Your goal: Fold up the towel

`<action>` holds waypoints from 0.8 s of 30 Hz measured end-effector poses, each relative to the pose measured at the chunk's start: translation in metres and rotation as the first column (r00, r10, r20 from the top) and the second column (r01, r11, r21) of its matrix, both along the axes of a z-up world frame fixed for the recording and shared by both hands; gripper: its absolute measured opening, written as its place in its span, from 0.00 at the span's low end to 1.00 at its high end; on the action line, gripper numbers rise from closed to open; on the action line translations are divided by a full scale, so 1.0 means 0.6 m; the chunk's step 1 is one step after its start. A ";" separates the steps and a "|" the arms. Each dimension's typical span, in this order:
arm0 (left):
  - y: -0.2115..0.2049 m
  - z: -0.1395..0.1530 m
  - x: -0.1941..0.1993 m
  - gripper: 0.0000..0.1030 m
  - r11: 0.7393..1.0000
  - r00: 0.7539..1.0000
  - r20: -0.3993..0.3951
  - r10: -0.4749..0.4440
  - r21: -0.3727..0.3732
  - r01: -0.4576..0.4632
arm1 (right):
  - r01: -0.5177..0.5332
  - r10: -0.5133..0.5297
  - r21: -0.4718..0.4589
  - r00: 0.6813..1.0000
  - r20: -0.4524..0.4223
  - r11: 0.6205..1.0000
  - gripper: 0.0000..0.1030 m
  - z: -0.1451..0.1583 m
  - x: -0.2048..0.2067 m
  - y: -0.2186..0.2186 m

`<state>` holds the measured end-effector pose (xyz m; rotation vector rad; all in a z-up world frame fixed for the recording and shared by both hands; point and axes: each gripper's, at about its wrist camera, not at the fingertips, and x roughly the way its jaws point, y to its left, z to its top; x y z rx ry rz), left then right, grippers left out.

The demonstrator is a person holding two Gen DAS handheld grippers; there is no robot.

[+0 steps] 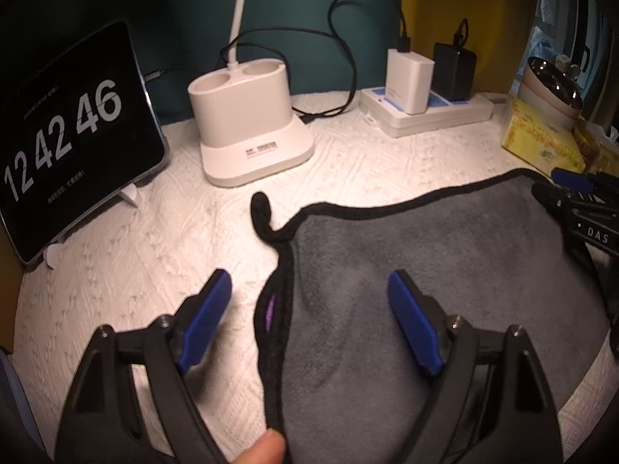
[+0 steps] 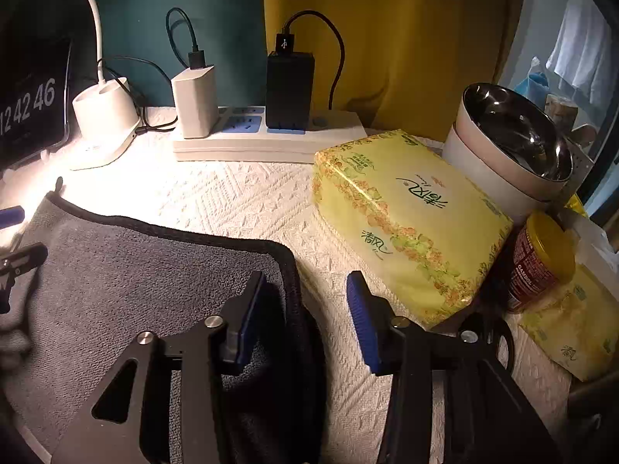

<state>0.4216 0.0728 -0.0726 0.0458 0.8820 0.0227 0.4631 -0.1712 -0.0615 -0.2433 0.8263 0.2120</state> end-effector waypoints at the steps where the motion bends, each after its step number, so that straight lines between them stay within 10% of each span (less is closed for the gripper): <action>1: 0.000 0.004 -0.005 0.82 1.000 1.000 0.016 0.008 -0.002 -0.008 | -0.002 0.002 0.006 1.000 0.006 1.000 0.57 0.004 -0.005 -0.002; 24: -0.012 0.107 -0.187 0.92 0.995 0.974 0.226 0.009 -0.099 0.014 | -0.066 0.046 0.113 0.984 0.174 0.991 0.67 0.116 -0.174 -0.016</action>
